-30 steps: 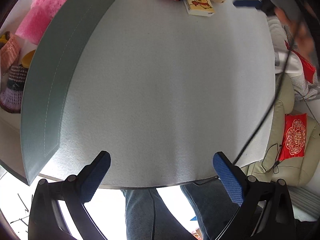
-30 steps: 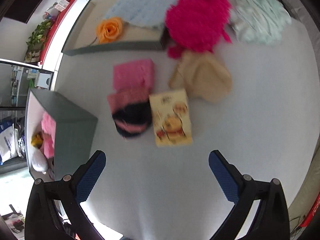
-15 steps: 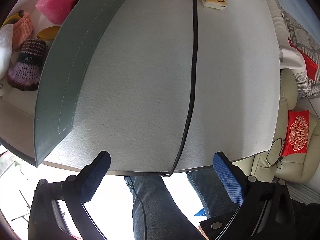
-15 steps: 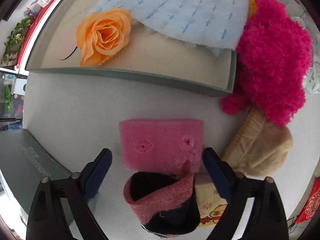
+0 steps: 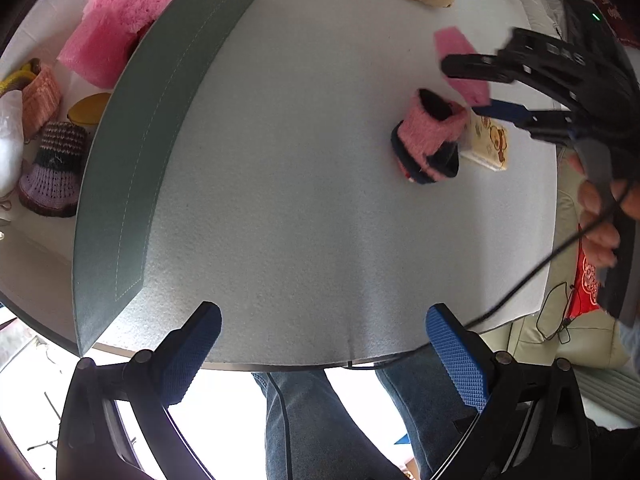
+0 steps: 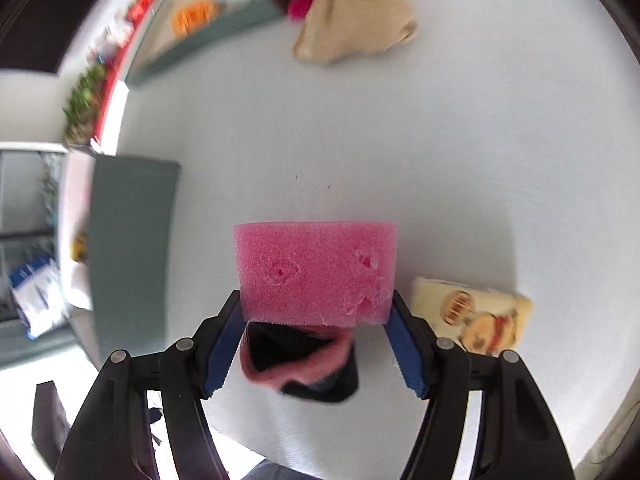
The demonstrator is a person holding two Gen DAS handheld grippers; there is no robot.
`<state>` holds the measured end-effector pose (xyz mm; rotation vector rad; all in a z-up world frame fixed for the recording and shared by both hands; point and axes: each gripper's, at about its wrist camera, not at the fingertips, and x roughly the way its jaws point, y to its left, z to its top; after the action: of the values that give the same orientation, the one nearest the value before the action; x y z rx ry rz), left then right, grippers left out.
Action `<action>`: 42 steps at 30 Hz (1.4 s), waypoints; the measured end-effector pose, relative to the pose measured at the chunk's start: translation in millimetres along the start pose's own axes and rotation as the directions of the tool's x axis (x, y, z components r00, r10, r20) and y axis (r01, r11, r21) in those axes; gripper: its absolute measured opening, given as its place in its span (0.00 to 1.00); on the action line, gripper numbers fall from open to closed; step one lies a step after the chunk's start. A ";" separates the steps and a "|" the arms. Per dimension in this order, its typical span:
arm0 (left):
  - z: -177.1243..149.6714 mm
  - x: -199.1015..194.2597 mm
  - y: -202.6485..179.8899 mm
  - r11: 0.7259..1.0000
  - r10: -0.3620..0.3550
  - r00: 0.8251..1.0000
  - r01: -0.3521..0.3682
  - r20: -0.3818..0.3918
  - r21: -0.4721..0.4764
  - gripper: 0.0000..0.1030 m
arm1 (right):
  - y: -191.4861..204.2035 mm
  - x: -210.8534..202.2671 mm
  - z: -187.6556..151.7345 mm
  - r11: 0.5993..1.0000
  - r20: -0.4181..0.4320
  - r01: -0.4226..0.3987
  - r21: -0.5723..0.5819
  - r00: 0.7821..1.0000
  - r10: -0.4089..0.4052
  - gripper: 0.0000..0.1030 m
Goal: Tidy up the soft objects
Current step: 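Grasp the pink-and-black knit hat with the left tool while the right tool holds the sponge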
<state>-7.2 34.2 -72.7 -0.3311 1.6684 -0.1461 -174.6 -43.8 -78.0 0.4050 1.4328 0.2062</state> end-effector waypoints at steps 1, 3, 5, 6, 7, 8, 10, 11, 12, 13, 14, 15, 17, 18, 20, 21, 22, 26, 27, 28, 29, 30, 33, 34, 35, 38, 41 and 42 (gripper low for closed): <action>3.5 -2.3 -2.8 1.000 -0.002 1.000 0.002 0.016 -0.005 1.00 | -6.3 -12.0 -4.0 1.000 0.029 -0.002 0.019 1.000 0.001 0.70; 11.8 -5.6 -13.8 1.000 -0.005 0.999 0.005 0.048 -0.002 1.00 | -24.5 -31.1 -15.2 0.996 0.058 0.048 0.069 0.997 -0.052 0.70; 22.8 -7.2 -32.3 0.999 0.002 0.996 -0.005 0.087 0.033 1.00 | -44.0 -46.8 -37.1 0.986 0.048 0.114 0.121 0.992 -0.120 0.70; 28.4 -5.9 -43.1 0.998 0.019 0.994 -0.024 0.107 0.049 1.00 | -62.4 -56.2 -37.0 0.978 0.031 0.155 0.138 0.986 -0.161 0.70; 34.9 -2.8 -53.5 0.997 0.023 0.993 -0.031 0.118 0.064 1.00 | -83.8 -62.7 -41.9 0.969 0.010 0.195 0.150 0.980 -0.199 0.70; 41.3 2.1 -61.9 0.997 0.022 0.992 -0.031 0.127 0.071 1.00 | -100.4 -63.6 -50.4 0.962 -0.016 0.217 0.165 0.976 -0.218 0.70; 55.7 13.3 -73.5 0.998 0.027 0.990 -0.034 0.136 0.053 1.00 | -125.8 -60.7 -64.9 0.953 -0.051 0.229 0.200 0.973 -0.223 0.70; 61.3 21.4 -78.8 0.999 0.032 0.990 -0.038 0.137 0.039 1.00 | -130.7 -56.3 -69.2 0.950 -0.062 0.236 0.205 0.972 -0.228 0.70; 68.2 29.4 -82.5 0.999 0.041 0.990 -0.046 0.135 0.029 1.00 | -133.6 -51.0 -71.5 0.948 -0.070 0.244 0.206 0.970 -0.235 0.70; 75.0 36.8 -84.9 0.998 0.063 0.988 -0.066 0.138 0.019 1.00 | -133.8 -44.4 -70.9 0.945 -0.076 0.254 0.204 0.967 -0.244 0.70; 82.1 43.1 -85.9 0.996 0.087 0.986 -0.089 0.140 0.010 1.00 | -134.1 -38.1 -69.6 0.943 -0.081 0.267 0.198 0.963 -0.256 0.70; 84.1 51.0 -85.3 0.994 0.108 0.984 -0.109 0.140 -0.001 1.00 | -133.5 -31.6 -67.0 0.940 -0.085 0.284 0.188 0.958 -0.272 0.70; 91.4 63.6 -83.6 0.992 0.128 0.983 -0.126 0.131 -0.028 1.00 | -135.9 -20.1 -61.8 0.936 -0.100 0.306 0.175 0.951 -0.293 0.71; 95.1 68.0 -81.3 0.990 0.142 0.981 -0.137 0.129 -0.043 1.00 | -131.8 -18.0 -57.9 0.937 -0.083 0.306 0.169 0.952 -0.296 0.75; 101.6 76.0 -75.4 0.986 0.158 0.980 -0.151 0.119 -0.066 1.00 | -122.1 -12.3 -50.8 0.930 -0.080 0.344 0.130 0.939 -0.336 0.81; 104.2 80.5 -71.9 0.984 0.170 0.979 -0.163 0.109 -0.075 1.00 | -117.7 -6.5 -46.9 0.928 -0.090 0.357 0.110 0.933 -0.348 0.85; 105.9 85.1 -69.3 0.980 0.191 0.977 -0.184 0.097 -0.077 1.00 | -114.9 0.3 -43.7 0.925 -0.106 0.367 0.097 0.928 -0.357 0.95; 104.0 92.1 -81.8 0.961 0.273 0.953 -0.276 0.129 0.008 1.00 | -94.7 16.9 -33.6 0.895 -0.125 0.440 0.073 0.894 -0.430 1.00; 102.4 91.7 -80.9 0.962 0.271 0.953 -0.274 0.138 0.003 1.00 | -91.5 17.9 -33.6 0.895 -0.117 0.438 0.078 0.896 -0.428 1.00; 100.9 91.3 -79.8 0.962 0.269 0.952 -0.272 0.148 -0.003 1.00 | -87.5 18.9 -36.7 0.895 -0.113 0.440 0.076 0.896 -0.430 1.00; 99.1 91.0 -78.8 0.962 0.269 0.950 -0.271 0.157 -0.006 1.00 | -87.1 18.9 -38.8 0.895 -0.108 0.439 0.077 0.896 -0.431 1.00; 97.5 90.7 -77.8 0.963 0.269 0.949 -0.271 0.163 -0.009 1.00 | -88.7 18.1 -42.1 0.895 -0.107 0.439 0.079 0.896 -0.431 1.00; 99.0 91.6 -75.4 0.962 0.272 0.955 -0.272 0.122 -0.010 1.00 | -90.1 12.6 -50.6 0.896 -0.142 0.438 0.078 0.894 -0.425 1.00; 100.8 92.6 -75.0 0.962 0.272 0.958 -0.273 0.096 -0.007 1.00 | -96.4 11.8 -50.3 0.897 -0.172 0.437 0.068 0.891 -0.421 1.00; 103.4 93.8 -81.2 0.962 0.272 0.960 -0.273 0.070 -0.003 1.00 | -96.2 14.3 -46.9 0.898 -0.202 0.437 0.057 0.886 -0.419 1.00; 98.2 91.8 -85.9 0.962 0.270 0.961 -0.272 0.058 0.033 0.88 | -91.7 9.6 -32.4 0.896 -0.189 0.443 0.044 0.884 -0.428 0.88; 88.9 83.3 -93.6 0.959 0.257 0.963 -0.264 0.077 0.106 0.48 | -89.2 -3.8 -37.6 0.908 -0.174 0.416 0.055 0.899 -0.402 0.70; 85.9 81.7 -95.6 0.959 0.239 0.968 -0.247 0.072 0.137 0.34 | -88.8 -3.8 -39.1 0.917 -0.184 0.394 0.066 0.908 -0.377 0.70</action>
<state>82.4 -72.7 -133.7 -0.0186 1.6200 -0.0729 -222.8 -120.6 -112.5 0.1802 1.6632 -0.1595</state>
